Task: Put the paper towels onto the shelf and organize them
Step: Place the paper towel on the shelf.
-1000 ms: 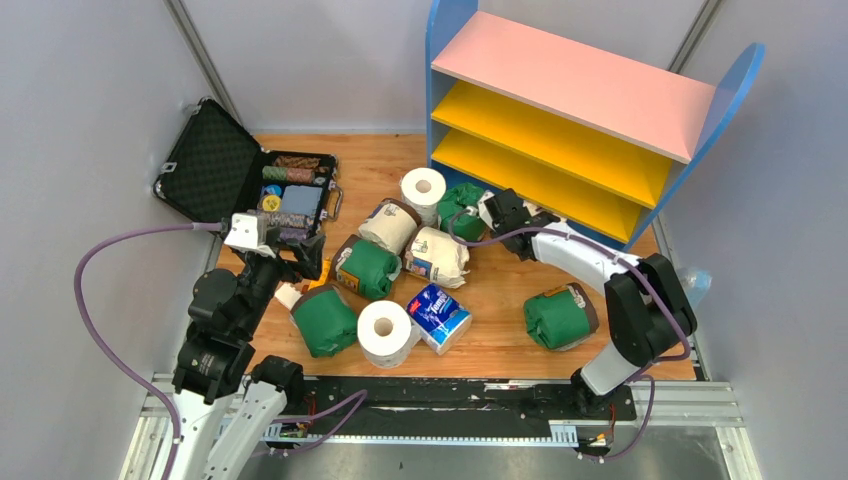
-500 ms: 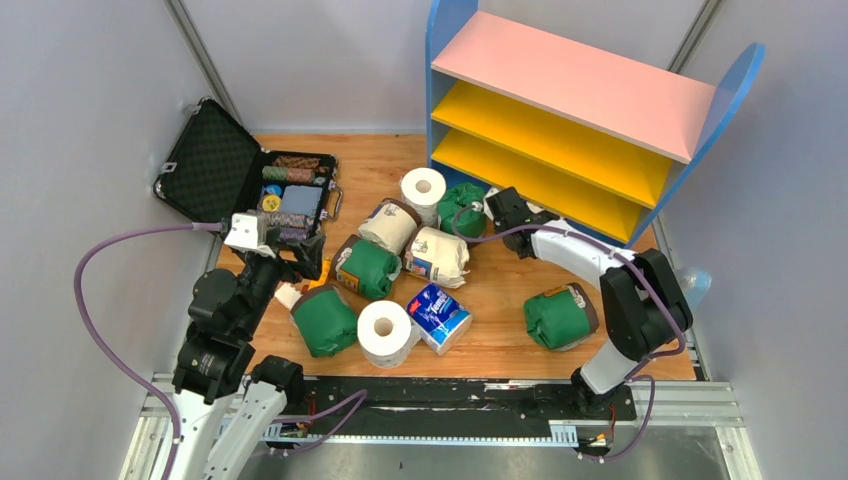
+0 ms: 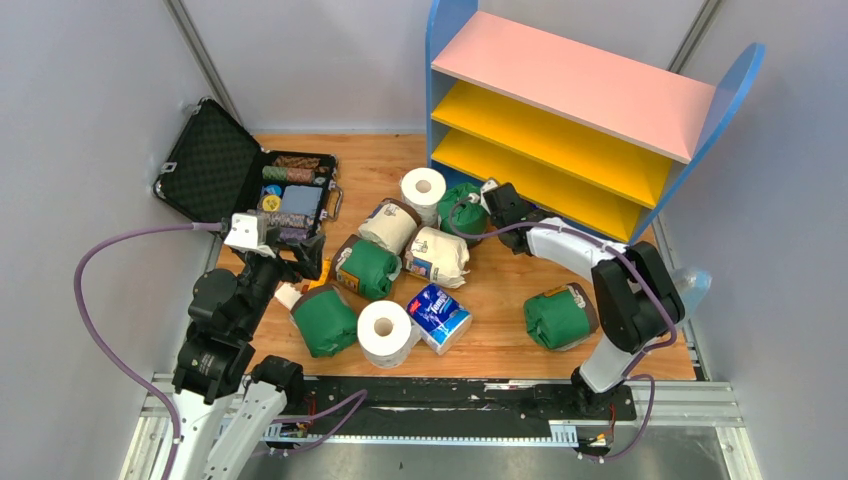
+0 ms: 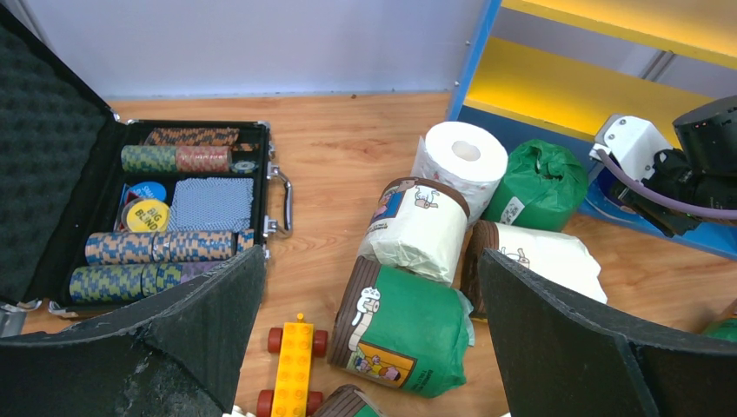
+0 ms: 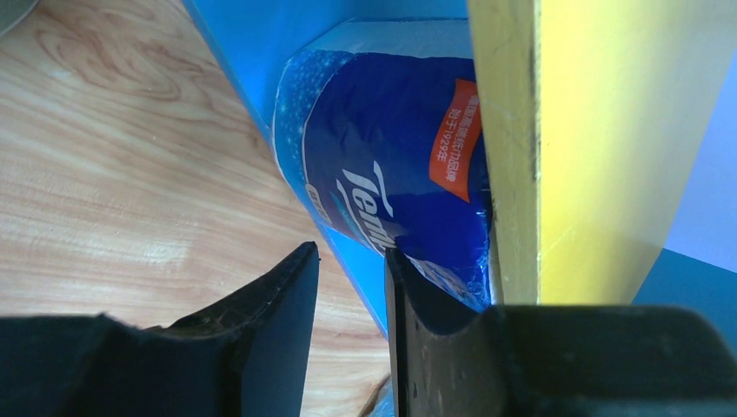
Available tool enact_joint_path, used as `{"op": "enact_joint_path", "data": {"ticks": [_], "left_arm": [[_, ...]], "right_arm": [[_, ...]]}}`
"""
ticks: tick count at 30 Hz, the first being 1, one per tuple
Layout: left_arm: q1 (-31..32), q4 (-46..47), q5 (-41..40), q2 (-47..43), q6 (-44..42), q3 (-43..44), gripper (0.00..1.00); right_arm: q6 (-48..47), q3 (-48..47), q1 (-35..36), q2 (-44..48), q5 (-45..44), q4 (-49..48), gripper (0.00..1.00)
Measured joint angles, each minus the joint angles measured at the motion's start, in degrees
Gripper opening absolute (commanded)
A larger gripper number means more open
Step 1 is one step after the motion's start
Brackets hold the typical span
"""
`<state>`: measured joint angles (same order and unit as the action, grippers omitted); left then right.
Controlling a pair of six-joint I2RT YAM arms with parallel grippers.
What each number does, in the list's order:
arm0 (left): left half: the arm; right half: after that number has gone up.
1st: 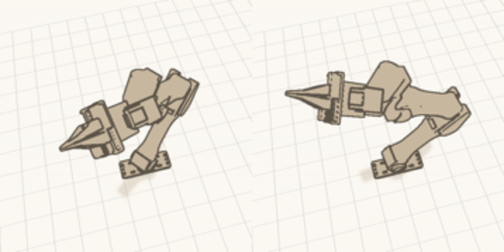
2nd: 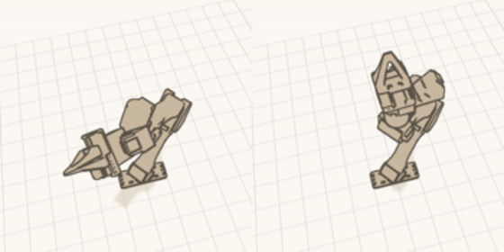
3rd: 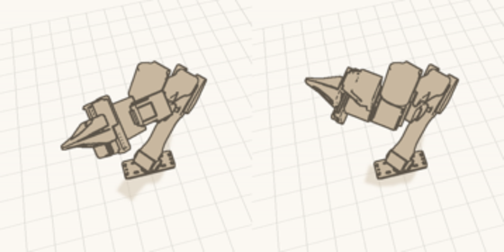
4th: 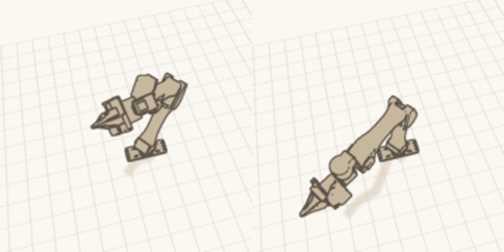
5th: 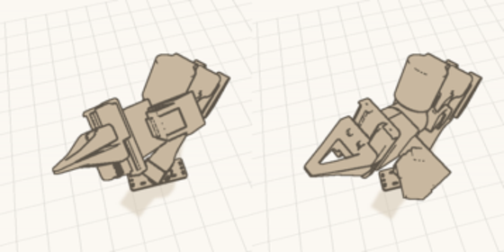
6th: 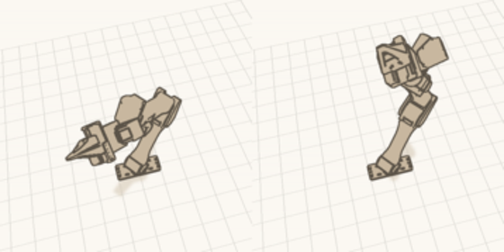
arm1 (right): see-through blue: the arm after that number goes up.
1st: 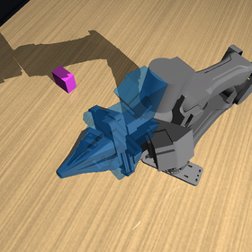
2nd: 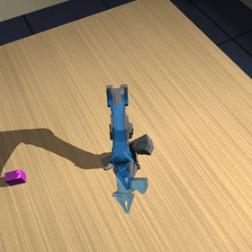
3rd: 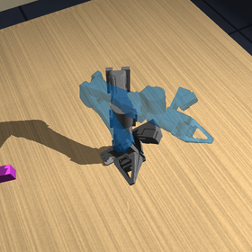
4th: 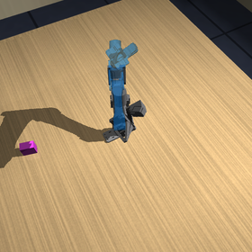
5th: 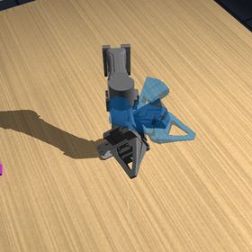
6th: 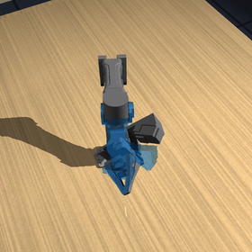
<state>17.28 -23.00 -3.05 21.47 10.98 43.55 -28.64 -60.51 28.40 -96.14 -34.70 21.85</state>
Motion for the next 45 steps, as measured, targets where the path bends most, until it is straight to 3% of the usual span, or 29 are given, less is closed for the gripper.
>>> {"op": "enact_joint_path", "data": {"ticks": [13, 21, 24, 25, 26, 27, 34, 38, 45], "left_arm": [[0.0, 0.0, -0.02, 0.0, -0.02, 0.0, 1.0], [0.0, 0.0, -0.17, 0.09, -0.04, 0.0, 1.0], [0.0, 0.0, -0.5, 0.26, -0.26, 0.0, 1.0], [0.0, -0.02, -0.55, 0.33, -0.39, 0.0, 1.0], [0.0, 0.0, -0.61, 0.39, -0.46, 0.0, 1.0], [0.0, -0.02, -0.68, 0.46, -0.52, 0.0, 1.0], [0.0, -0.5, -1.53, 0.96, -1.01, 0.0, 1.0], [0.0, -0.92, -2.08, 1.03, -1.11, 0.0, 1.0], [0.0, -1.64, -2.45, 1.09, -1.29, 0.0, 1.0]], "right_arm": [[-0.96, 0.04, 1.66, 0.48, -2.78, -3.15, 0.39], [3.15, 0.02, 9.62, 13.73, 0.85, -0.52, 0.5], [6.01, -0.15, 11.3, 18.84, 4.24, 1.18, 0.63], [7.23, -0.28, 11.56, 20.44, 5.84, 1.95, 0.73], [8.48, -0.35, 11.65, 21.79, 7.45, 2.56, 0.95], [9.62, -0.35, 11.65, 22.95, 8.87, 3.04, 0.99], [17.53, 1.33, 11.65, 33.57, 23.12, 3.82, 1.0], [24.28, 5.14, 11.65, 38.71, 26.51, 0.33, 1.0], [35.52, 10.75, 10.97, 41.46, 36.02, -4.2, 1.0]]}}
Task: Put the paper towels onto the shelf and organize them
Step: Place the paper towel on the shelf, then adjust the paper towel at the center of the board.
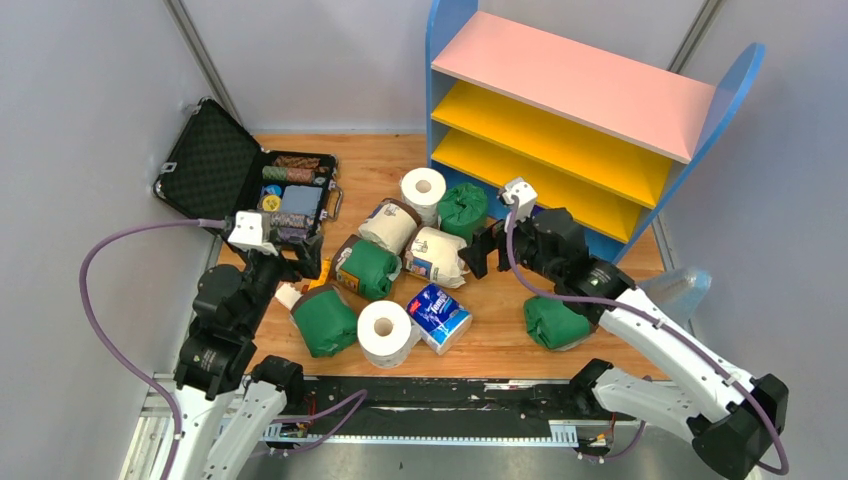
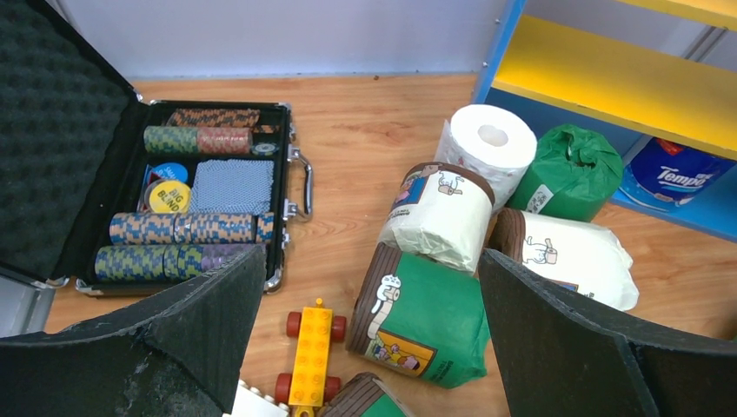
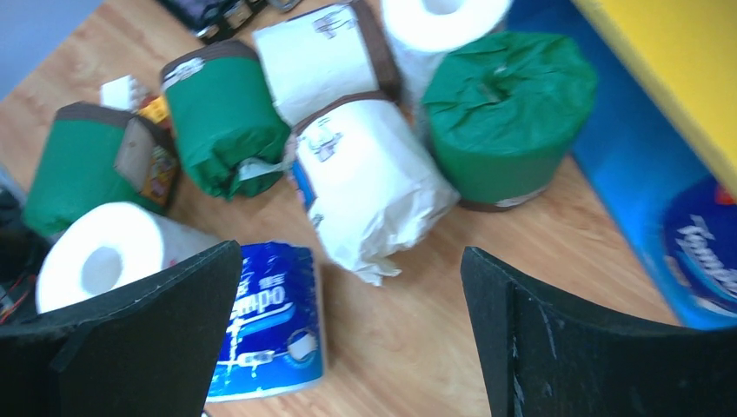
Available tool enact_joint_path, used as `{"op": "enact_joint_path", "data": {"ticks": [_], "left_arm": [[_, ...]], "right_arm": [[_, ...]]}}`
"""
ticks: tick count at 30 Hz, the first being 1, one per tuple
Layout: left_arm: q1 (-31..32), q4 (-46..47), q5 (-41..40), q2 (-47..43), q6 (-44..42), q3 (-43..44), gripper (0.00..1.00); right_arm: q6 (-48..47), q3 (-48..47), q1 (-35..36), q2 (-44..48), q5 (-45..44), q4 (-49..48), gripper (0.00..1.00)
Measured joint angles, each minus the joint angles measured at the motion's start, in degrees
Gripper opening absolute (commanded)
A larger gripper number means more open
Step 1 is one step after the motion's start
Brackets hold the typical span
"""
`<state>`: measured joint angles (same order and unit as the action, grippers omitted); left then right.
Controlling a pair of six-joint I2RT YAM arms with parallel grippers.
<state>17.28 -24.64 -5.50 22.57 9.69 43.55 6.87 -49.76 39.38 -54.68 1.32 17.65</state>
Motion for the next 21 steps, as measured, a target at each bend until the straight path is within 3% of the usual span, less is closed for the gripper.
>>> {"op": "enact_joint_path", "data": {"ticks": [11, 21], "left_arm": [[0.0, -0.28, 0.74, 0.96, 0.0, 0.07, 1.0], [-0.02, -5.75, 15.52, 16.17, 3.32, 9.25, 1.0]], "right_arm": [[2.21, -3.98, -0.04, -10.71, 13.84, 1.22, 0.99], [7.39, -4.46, -0.04, -11.8, 9.57, 5.51, 0.99]]}}
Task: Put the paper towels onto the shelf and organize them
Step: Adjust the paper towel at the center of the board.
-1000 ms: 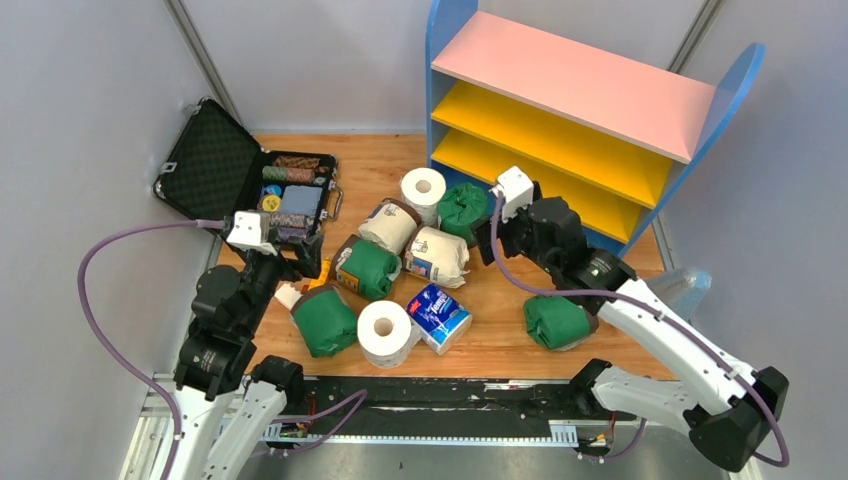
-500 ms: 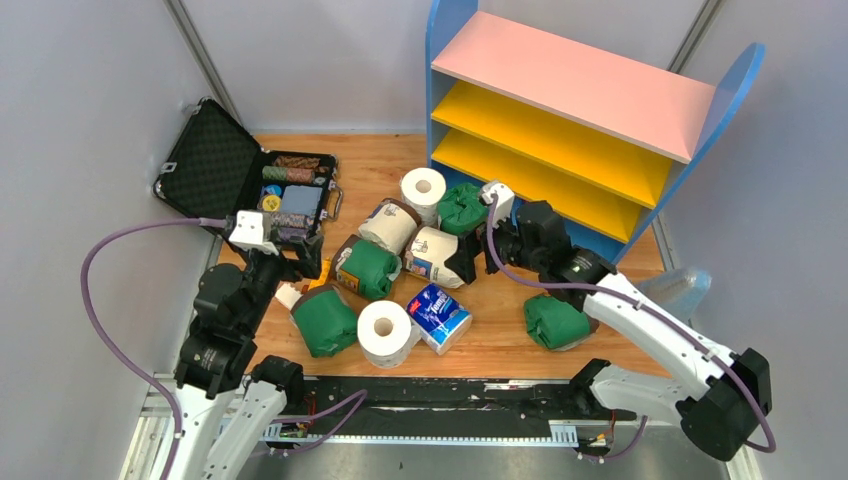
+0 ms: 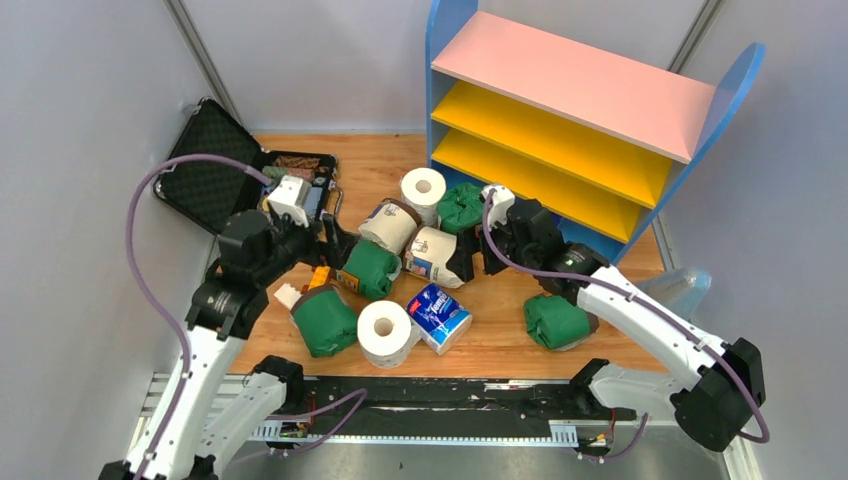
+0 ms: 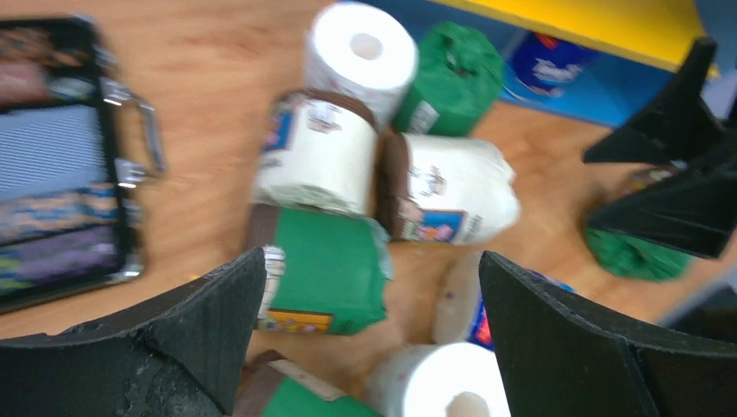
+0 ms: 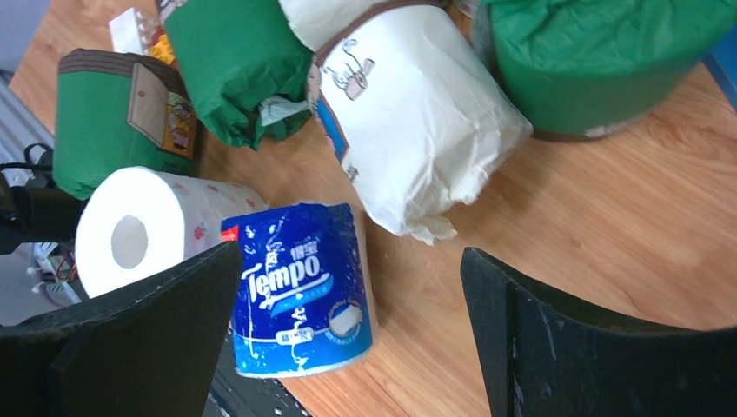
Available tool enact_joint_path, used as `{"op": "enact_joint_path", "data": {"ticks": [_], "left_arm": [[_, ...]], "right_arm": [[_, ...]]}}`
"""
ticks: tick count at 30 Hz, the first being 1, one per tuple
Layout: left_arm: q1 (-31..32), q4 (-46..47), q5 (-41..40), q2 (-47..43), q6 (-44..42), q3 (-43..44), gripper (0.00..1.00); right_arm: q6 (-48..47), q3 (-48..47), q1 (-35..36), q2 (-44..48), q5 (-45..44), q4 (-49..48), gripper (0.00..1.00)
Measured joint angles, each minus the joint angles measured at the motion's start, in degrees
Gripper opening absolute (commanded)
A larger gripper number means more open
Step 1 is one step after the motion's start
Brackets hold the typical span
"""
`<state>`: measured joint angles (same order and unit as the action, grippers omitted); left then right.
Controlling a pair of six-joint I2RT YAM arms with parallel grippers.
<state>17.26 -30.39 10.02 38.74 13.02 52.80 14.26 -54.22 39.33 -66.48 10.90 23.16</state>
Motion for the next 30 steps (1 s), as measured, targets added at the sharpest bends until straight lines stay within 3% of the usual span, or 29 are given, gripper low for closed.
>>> {"op": "enact_joint_path", "data": {"ticks": [10, 21, 30], "left_arm": [[2.71, 2.14, 19.98, 15.82, 10.84, 0.15, 0.94], [14.34, 6.78, 23.5, 34.12, 15.06, 0.17, 0.92], [18.88, 10.16, 23.5, 42.21, 16.33, 0.0, 0.87]], "right_arm": [[2.21, 6.03, 0.0, 13.79, -11.3, 0.96, 1.0], [2.49, 10.54, -0.02, 20.0, -16.65, 1.03, 1.0], [2.51, 11.37, -0.02, 22.34, -18.67, 0.98, 1.0]]}}
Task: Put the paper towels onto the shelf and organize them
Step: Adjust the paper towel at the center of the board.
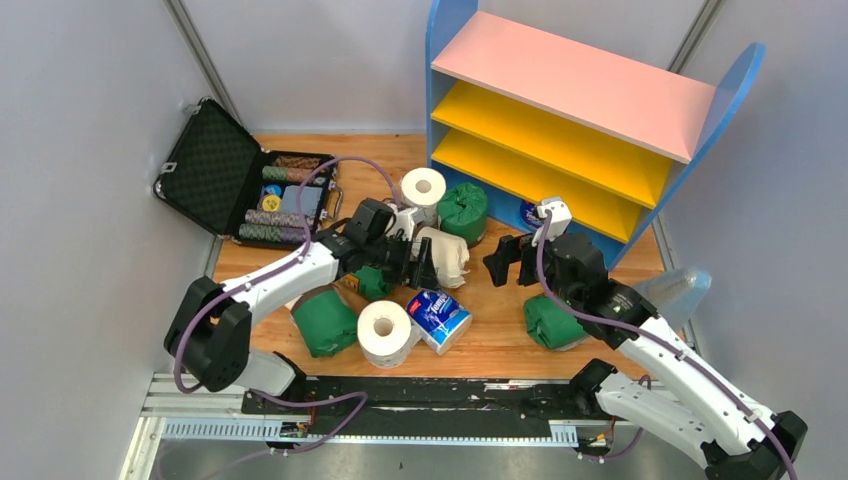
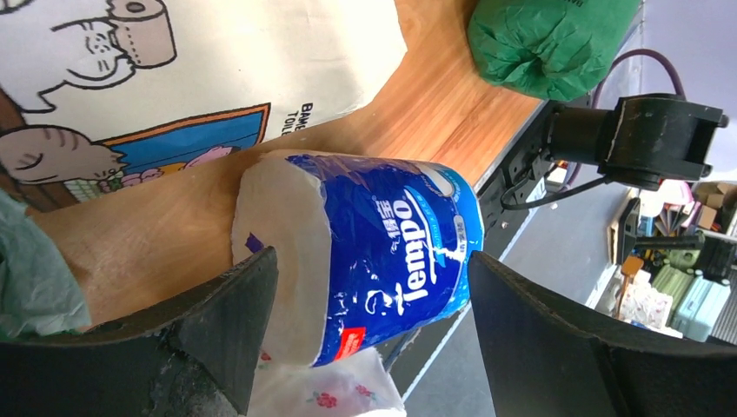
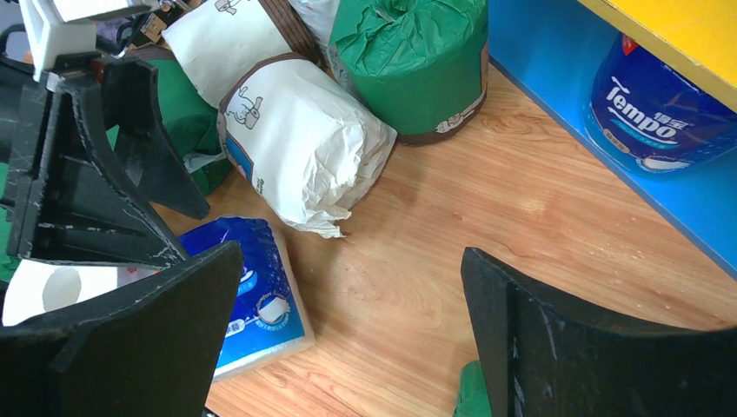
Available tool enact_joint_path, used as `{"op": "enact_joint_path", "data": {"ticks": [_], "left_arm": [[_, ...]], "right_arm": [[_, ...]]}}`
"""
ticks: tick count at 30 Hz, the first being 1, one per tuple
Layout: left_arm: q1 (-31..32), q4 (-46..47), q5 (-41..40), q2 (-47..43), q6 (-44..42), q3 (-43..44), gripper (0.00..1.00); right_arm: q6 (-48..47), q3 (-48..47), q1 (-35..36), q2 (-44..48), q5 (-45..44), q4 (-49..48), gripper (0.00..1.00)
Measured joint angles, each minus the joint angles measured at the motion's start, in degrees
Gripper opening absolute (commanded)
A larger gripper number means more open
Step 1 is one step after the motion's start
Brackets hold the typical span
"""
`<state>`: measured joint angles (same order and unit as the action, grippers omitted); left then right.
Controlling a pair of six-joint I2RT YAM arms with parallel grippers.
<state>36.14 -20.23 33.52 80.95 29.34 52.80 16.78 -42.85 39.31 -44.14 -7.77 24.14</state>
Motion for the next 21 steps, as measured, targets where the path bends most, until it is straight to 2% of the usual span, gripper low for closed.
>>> {"op": "enact_joint_path", "data": {"ticks": [14, 18, 21], "left_arm": [[1.01, 4.42, 1.92, 6.08, 0.87, -2.29, 0.74], [1.11, 5.99, 3.65, 6.54, 1.46, -2.56, 0.65], [1.36, 6.8, 4.35, 6.56, 2.01, -2.84, 0.53]], "right_arm": [[0.35, 0.85, 0.0, -0.26, -2.43, 0.02, 1.0], [0.63, 0.85, 0.0, 0.55, -3.15, 0.02, 1.0], [0.83, 0.87, 0.0, 0.85, -3.78, 0.02, 1.0]]}}
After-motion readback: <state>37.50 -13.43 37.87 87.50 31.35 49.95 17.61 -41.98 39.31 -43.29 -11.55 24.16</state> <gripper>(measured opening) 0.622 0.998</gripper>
